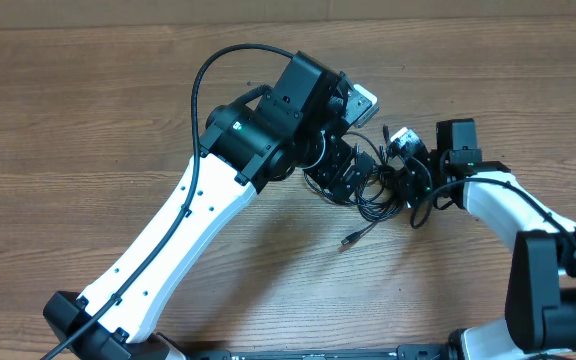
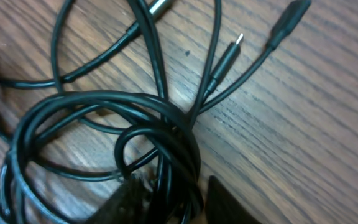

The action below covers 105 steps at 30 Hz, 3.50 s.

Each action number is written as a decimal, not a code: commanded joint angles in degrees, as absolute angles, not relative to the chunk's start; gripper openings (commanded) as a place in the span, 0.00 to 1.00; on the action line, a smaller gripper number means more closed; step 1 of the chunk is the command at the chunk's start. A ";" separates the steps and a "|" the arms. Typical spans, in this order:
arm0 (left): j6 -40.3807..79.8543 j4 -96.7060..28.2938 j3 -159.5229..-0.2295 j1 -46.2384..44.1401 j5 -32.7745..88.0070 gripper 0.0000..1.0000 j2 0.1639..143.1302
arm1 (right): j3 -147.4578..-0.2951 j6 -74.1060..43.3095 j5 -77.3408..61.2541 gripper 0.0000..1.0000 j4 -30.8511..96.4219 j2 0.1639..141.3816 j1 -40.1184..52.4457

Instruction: Untangle cables

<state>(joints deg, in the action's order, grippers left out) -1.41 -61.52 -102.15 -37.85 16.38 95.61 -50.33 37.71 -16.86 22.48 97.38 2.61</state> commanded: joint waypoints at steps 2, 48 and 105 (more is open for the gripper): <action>-1.26 -61.52 -103.33 -37.91 15.92 1.00 96.01 | -50.59 38.00 -16.51 0.18 21.26 98.41 2.50; -1.08 -60.38 -103.33 -37.91 17.78 1.00 96.01 | -55.77 16.99 -21.54 0.68 25.67 86.13 2.52; -0.56 -63.44 -103.33 -37.91 22.57 0.51 96.01 | -68.73 2.68 -61.47 0.04 22.76 104.68 2.50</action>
<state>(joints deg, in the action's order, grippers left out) -1.17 -63.31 -102.15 -37.85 20.99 95.61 -66.00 9.32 -49.50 23.14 104.53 2.61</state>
